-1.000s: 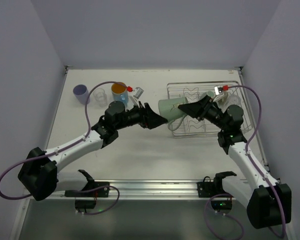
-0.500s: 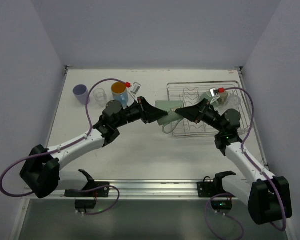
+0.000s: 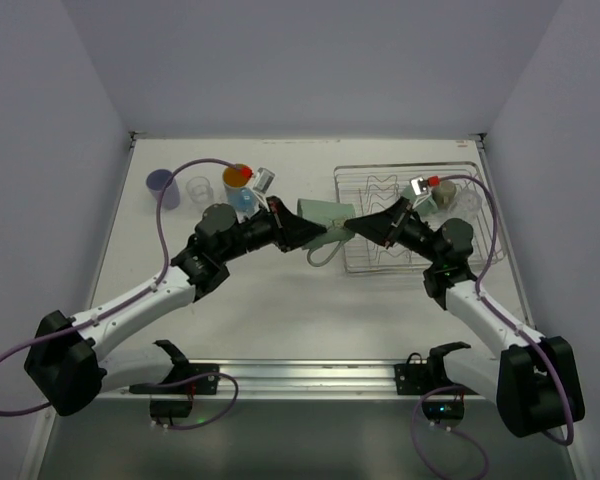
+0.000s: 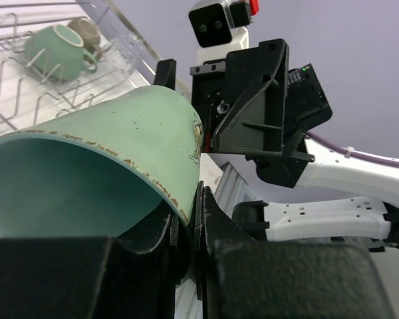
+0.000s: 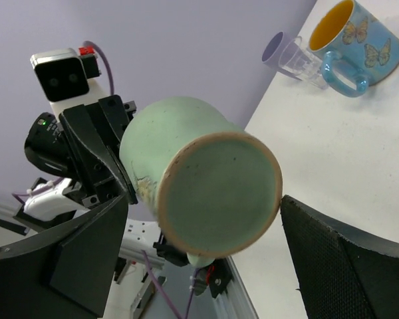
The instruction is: Unload the cups from the dish rack
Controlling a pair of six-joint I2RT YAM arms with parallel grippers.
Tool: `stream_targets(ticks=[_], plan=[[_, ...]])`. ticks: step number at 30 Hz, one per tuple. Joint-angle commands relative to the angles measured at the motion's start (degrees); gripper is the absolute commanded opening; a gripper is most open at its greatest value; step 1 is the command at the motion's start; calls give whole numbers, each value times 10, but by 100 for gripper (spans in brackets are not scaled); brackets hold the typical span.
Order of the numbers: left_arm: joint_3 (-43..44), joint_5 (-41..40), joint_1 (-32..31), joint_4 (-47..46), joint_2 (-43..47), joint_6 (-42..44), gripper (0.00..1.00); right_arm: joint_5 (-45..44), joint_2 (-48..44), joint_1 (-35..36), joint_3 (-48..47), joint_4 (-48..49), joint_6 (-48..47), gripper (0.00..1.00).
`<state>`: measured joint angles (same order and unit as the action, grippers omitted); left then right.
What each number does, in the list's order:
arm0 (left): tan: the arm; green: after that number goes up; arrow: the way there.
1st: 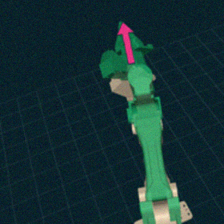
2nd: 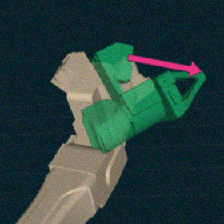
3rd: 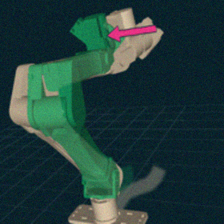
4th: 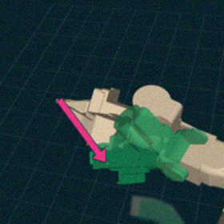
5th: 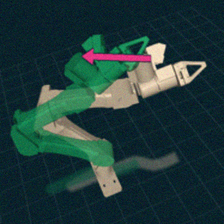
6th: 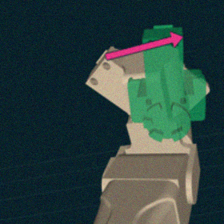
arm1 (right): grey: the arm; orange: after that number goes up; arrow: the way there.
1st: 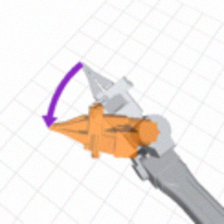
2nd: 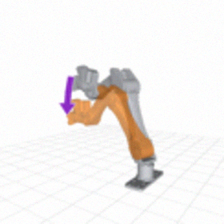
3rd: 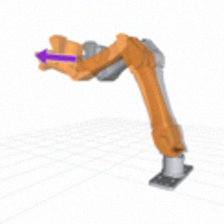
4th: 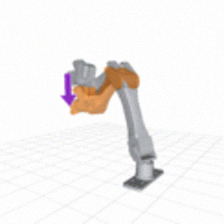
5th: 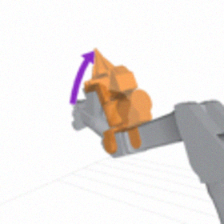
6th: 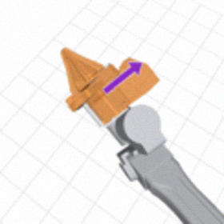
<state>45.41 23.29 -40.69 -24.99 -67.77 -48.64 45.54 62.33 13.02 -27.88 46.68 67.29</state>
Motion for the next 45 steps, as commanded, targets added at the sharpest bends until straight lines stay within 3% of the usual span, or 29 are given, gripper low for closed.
stream_targets(ticks=[1, 6, 11, 13, 22, 31, 40, 45], plan=[[32, -83, 3, 37, 54, 83, 0, -19, -12, 1, -10, 2, -28, 99], [77, -181, 3, 159, 79, 147, 0, -28, -26, 2, -13, -34, -61, 99], [148, -265, 7, 346, 73, 222, 0, -70, -63, 2, -24, -138, -126, 99], [186, -283, 9, 431, 27, 248, 0, -85, -74, 2, -33, -183, -162, 99], [433, -359, 21, 570, -223, 340, 0, -149, -123, 3, -42, -304, -241, 99], [650, -445, 33, 654, -433, 381, 0, -219, -185, 5, -35, -405, -307, 99], [750, -446, 49, 673, -556, 404, 0, -222, -185, 8, -23, -399, -304, 99], [757, -432, 59, 671, -590, 409, 0, -222, -184, 9, -23, -396, -304, 99]])
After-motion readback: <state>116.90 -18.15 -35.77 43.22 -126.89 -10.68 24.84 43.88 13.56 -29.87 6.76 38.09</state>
